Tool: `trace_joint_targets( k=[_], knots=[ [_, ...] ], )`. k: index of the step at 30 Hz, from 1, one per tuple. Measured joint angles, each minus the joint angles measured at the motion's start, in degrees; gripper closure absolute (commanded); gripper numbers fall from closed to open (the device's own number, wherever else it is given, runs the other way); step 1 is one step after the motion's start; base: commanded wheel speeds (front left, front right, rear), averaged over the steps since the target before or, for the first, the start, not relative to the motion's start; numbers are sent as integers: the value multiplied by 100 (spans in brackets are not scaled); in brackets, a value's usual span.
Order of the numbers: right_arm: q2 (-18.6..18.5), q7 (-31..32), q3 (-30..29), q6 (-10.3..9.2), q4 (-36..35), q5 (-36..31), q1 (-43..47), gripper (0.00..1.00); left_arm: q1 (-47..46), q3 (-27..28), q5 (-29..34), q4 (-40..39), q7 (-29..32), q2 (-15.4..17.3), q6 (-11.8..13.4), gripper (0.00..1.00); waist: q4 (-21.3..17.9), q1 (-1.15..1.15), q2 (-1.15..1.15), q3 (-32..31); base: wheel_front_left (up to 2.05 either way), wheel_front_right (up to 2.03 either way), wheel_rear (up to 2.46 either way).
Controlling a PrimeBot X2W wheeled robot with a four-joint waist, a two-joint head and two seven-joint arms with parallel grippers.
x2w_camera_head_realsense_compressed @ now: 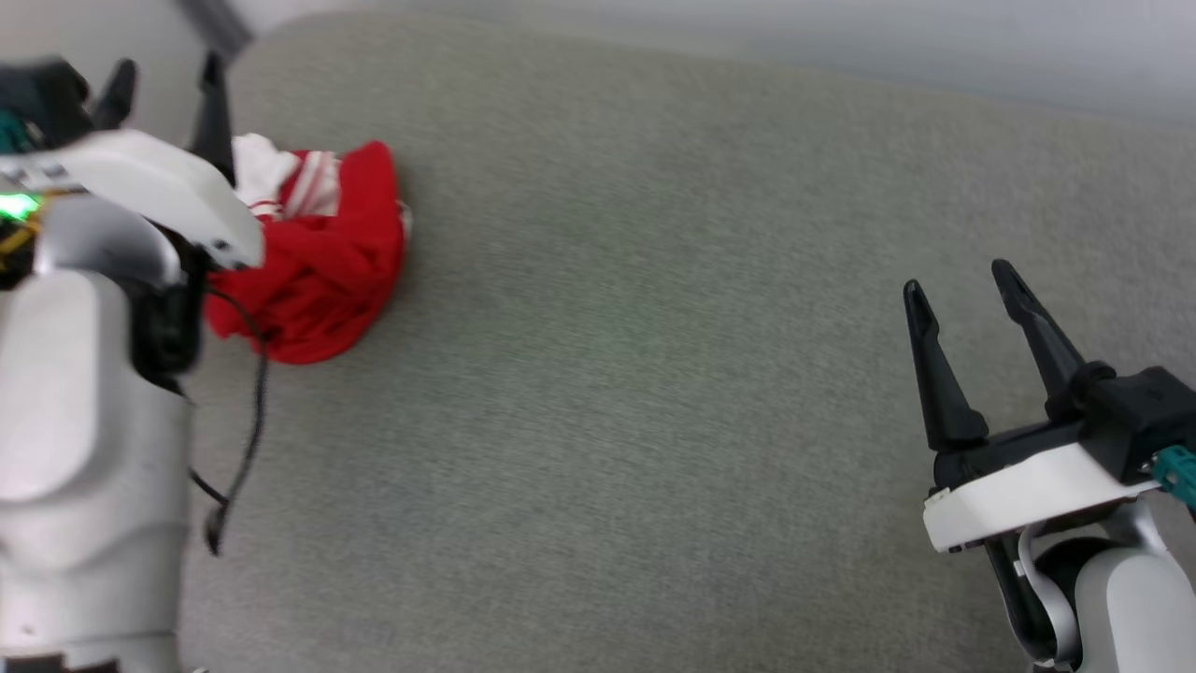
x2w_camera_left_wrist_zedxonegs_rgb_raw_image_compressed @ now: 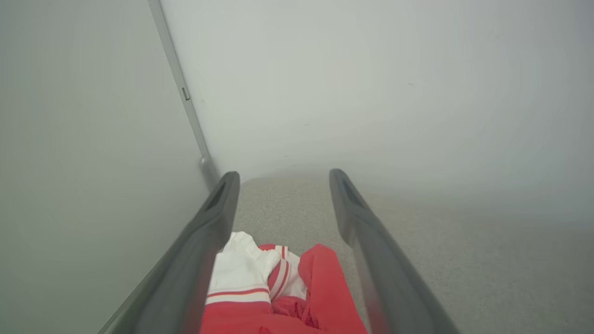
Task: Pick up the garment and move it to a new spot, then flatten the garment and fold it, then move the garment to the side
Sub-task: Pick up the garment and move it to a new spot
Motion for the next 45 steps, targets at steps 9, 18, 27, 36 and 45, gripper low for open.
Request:
trace_joint_targets(
  k=[9,18,27,36,45],
  knots=[
    [9,-236,58,0,188,115,-337,0,-600,59,-216,1071,2487,933,-159,0,-673,0,0,720,0,0,0],
    [16,-401,116,0,399,165,-602,0,-291,461,-726,1825,3856,1174,143,0,-1126,1,0,1141,0,0,0],
    [-5,-386,94,0,472,227,-611,0,-131,661,-843,1816,3262,1042,382,100,-1094,0,0,1111,0,0,0],
    [1,-291,103,0,649,292,-456,0,-497,425,-381,1594,1486,977,491,100,-905,0,0,589,0,0,0],
    [82,-271,4,0,691,323,-144,0,-951,102,-60,1386,-180,822,311,100,-799,-1,0,-236,0,0,0]
  ],
)
